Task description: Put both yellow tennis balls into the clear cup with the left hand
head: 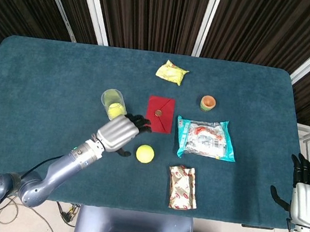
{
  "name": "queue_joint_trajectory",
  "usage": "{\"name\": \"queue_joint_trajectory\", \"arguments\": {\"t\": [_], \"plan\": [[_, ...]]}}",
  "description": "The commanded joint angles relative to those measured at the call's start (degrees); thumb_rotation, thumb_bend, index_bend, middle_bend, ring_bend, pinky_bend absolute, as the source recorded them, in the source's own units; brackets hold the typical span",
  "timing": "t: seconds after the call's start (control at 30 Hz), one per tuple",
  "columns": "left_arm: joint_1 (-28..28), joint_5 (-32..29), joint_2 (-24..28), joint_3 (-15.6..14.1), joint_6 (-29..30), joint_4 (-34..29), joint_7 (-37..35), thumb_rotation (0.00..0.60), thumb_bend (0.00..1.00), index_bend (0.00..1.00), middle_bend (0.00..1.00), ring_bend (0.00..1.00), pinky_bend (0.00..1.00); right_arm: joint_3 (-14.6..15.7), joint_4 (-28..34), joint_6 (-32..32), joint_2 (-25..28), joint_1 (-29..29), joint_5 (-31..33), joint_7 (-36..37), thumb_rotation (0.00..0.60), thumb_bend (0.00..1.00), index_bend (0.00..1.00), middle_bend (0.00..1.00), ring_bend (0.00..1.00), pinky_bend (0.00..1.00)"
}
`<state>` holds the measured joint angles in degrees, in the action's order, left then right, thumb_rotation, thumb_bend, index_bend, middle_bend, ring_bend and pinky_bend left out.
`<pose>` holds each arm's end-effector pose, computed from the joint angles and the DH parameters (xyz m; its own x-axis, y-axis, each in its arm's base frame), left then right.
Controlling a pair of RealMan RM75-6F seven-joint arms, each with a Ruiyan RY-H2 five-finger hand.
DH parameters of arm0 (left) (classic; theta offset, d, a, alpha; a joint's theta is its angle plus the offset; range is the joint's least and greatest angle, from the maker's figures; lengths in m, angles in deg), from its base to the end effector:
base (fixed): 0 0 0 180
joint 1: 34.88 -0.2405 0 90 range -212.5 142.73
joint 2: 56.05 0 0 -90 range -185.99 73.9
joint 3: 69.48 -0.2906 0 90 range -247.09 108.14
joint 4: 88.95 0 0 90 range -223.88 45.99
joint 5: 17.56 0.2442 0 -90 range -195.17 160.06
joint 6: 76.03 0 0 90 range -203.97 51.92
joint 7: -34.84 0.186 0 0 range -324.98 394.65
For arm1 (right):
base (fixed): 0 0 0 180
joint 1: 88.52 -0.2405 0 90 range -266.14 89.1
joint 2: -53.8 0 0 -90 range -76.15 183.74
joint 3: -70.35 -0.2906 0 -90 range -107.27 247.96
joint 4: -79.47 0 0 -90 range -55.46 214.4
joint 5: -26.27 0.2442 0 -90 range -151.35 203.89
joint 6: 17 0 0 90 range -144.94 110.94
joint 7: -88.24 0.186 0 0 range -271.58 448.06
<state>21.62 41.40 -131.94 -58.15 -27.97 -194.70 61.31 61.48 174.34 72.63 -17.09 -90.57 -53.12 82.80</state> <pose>-0.0268 0.3842 -0.0294 0.5467 0.2578 0.7967 0.6988 -0.6646 -0.2644 -0.3499 -0.2314 0.1356 0.3264 0.1424 0.9344 -0.9404 0.1487 0.3059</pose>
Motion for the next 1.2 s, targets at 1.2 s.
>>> {"name": "queue_joint_trajectory", "arguments": {"t": [1.2], "plan": [[5.3, 1.5, -25.0, -6.5, -4.6, 29.4, 2.1, 0.6, 0.23, 0.37, 0.4, 0.34, 0.54, -0.6, 0.3, 0.3, 1.1, 0.4, 0.7, 1.6, 0.6, 0.34, 0.0, 0.0, 0.05, 0.07]]}}
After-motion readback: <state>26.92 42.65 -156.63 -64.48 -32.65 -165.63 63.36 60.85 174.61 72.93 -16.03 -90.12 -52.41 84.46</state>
